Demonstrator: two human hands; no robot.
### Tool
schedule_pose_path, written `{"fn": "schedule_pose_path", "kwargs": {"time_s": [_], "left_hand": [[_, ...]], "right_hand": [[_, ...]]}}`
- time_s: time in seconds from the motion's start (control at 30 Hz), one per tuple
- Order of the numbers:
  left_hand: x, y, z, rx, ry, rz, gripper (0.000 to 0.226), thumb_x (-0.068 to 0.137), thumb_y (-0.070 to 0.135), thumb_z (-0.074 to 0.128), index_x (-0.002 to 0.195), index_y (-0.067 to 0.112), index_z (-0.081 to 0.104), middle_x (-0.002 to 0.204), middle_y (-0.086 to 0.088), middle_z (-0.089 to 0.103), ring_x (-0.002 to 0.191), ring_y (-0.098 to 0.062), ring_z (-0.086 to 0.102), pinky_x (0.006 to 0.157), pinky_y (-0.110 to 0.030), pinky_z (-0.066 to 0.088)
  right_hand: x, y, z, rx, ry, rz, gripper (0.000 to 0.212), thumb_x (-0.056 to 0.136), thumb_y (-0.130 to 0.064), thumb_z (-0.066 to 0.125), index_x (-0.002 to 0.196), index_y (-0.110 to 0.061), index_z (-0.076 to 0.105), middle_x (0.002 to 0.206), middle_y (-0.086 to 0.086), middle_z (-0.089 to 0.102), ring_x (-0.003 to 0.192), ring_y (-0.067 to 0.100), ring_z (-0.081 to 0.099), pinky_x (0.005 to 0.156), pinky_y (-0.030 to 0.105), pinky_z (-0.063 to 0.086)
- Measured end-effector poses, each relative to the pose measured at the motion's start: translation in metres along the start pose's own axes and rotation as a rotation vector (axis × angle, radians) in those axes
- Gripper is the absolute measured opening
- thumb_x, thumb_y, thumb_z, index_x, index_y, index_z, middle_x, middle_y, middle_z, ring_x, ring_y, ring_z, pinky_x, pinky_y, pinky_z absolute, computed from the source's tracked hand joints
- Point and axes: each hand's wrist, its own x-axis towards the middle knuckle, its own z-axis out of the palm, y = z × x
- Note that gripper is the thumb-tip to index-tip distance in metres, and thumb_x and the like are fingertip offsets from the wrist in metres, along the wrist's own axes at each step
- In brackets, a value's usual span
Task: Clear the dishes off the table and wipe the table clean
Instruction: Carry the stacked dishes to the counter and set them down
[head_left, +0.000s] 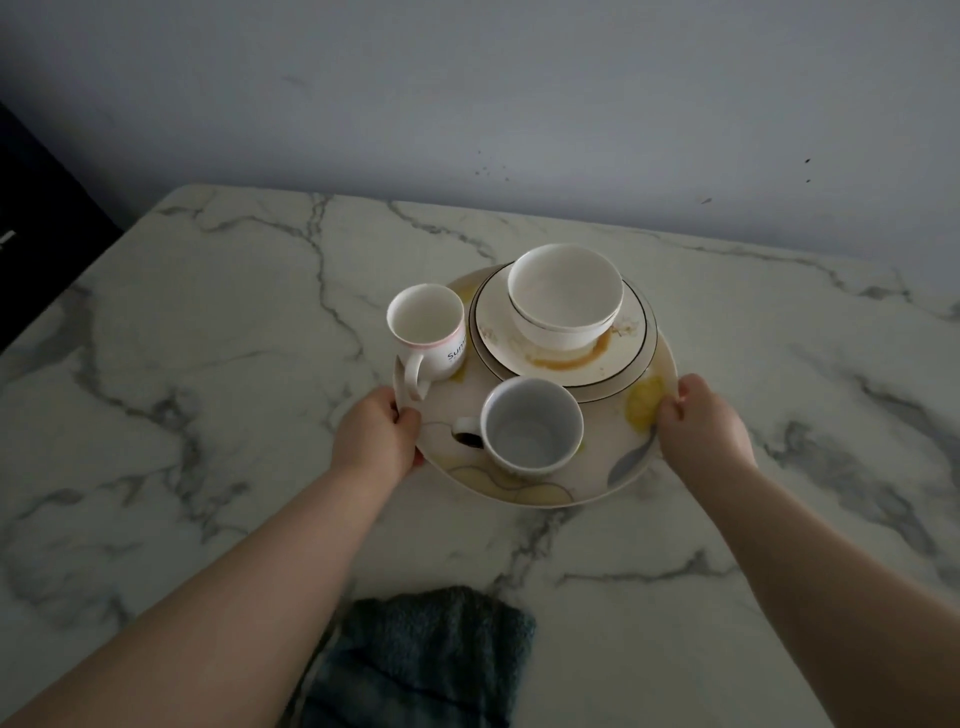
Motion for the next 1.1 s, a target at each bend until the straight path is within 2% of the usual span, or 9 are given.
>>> {"fn": "schedule_pose_path", "kwargs": {"time_s": [0.2, 0.3, 0.43, 0.57, 0.67, 0.8, 0.87, 0.97, 1.1], "left_hand": [[-0.036, -0.003, -0.066, 0.057, 0.024, 0.087, 0.015, 0.086, 0.012, 0.048, 0.084, 0.0, 0.058, 0.058, -0.013, 0.067, 0.05, -0.028, 0.066, 0.058, -0.038, 0.056], [-0.065, -0.014, -0.108, 0.016, 0.042, 0.103, 0.014, 0.085, 0.009, 0.048, 0.085, -0.002, 0.057, 0.054, -0.012, 0.066, 0.048, -0.027, 0.066, 0.058, -0.042, 0.058], [-0.114, -0.034, -0.175, -0.026, 0.08, 0.117, 0.013, 0.084, 0.007, 0.048, 0.084, -0.003, 0.056, 0.052, -0.011, 0.066, 0.047, -0.028, 0.066, 0.059, -0.046, 0.058], [-0.175, -0.063, -0.246, -0.018, 0.154, 0.094, 0.01, 0.085, 0.008, 0.049, 0.081, 0.003, 0.057, 0.05, -0.007, 0.066, 0.048, -0.025, 0.067, 0.06, -0.042, 0.059], [-0.224, -0.095, -0.3, -0.006, 0.22, 0.064, 0.014, 0.087, 0.01, 0.05, 0.085, -0.002, 0.058, 0.053, -0.009, 0.068, 0.049, -0.024, 0.067, 0.061, -0.042, 0.059], [-0.291, -0.139, -0.362, 0.034, 0.362, 0.001, 0.013, 0.09, 0.012, 0.052, 0.083, 0.005, 0.061, 0.051, -0.005, 0.066, 0.043, -0.013, 0.064, 0.048, -0.02, 0.052], [-0.324, -0.155, -0.384, 0.034, 0.413, -0.05, 0.012, 0.091, 0.014, 0.052, 0.088, 0.01, 0.063, 0.059, -0.003, 0.069, 0.045, -0.012, 0.065, 0.046, -0.018, 0.051], [-0.39, -0.186, -0.417, -0.042, 0.542, -0.176, 0.012, 0.092, 0.015, 0.052, 0.094, 0.014, 0.065, 0.07, -0.003, 0.071, 0.051, -0.012, 0.068, 0.05, -0.026, 0.056], [-0.469, -0.217, -0.441, -0.097, 0.75, -0.297, 0.013, 0.091, 0.011, 0.053, 0.087, 0.016, 0.064, 0.066, 0.001, 0.068, 0.047, -0.004, 0.065, 0.041, -0.011, 0.044]], "right_hand": [[-0.05, -0.035, -0.026, 0.029, 0.001, -0.048, 0.011, 0.089, -0.013, 0.041, 0.083, -0.007, 0.048, 0.072, 0.013, 0.057, 0.062, 0.029, 0.052, 0.051, 0.03, 0.036], [-0.088, -0.061, -0.038, 0.055, 0.018, -0.09, 0.011, 0.087, -0.016, 0.041, 0.083, -0.009, 0.049, 0.074, 0.015, 0.062, 0.068, 0.034, 0.06, 0.061, 0.039, 0.052], [-0.152, -0.104, -0.05, 0.055, 0.011, -0.148, 0.012, 0.085, -0.015, 0.041, 0.081, -0.007, 0.048, 0.071, 0.017, 0.064, 0.066, 0.034, 0.06, 0.064, 0.041, 0.052], [-0.223, -0.149, -0.053, 0.074, -0.044, -0.21, 0.01, 0.086, -0.012, 0.042, 0.08, -0.008, 0.049, 0.062, 0.013, 0.064, 0.062, 0.033, 0.062, 0.061, 0.038, 0.052], [-0.278, -0.185, -0.051, 0.088, -0.095, -0.28, 0.012, 0.087, -0.011, 0.041, 0.081, -0.008, 0.051, 0.059, 0.01, 0.064, 0.06, 0.032, 0.062, 0.056, 0.033, 0.047], [-0.342, -0.232, -0.041, 0.088, -0.179, -0.407, 0.016, 0.09, -0.014, 0.041, 0.082, -0.009, 0.053, 0.064, 0.011, 0.064, 0.061, 0.031, 0.063, 0.058, 0.041, 0.053], [-0.368, -0.252, -0.036, 0.099, -0.22, -0.46, 0.016, 0.091, -0.015, 0.041, 0.082, -0.01, 0.053, 0.068, 0.012, 0.064, 0.061, 0.03, 0.063, 0.058, 0.042, 0.054], [-0.413, -0.291, -0.025, 0.081, -0.308, -0.608, 0.016, 0.092, -0.016, 0.042, 0.082, -0.01, 0.053, 0.067, 0.013, 0.064, 0.06, 0.029, 0.063, 0.059, 0.043, 0.055], [-0.47, -0.335, -0.016, 0.049, -0.432, -0.824, 0.016, 0.091, -0.012, 0.043, 0.079, -0.007, 0.053, 0.06, 0.011, 0.063, 0.057, 0.03, 0.06, 0.056, 0.037, 0.05]]}}
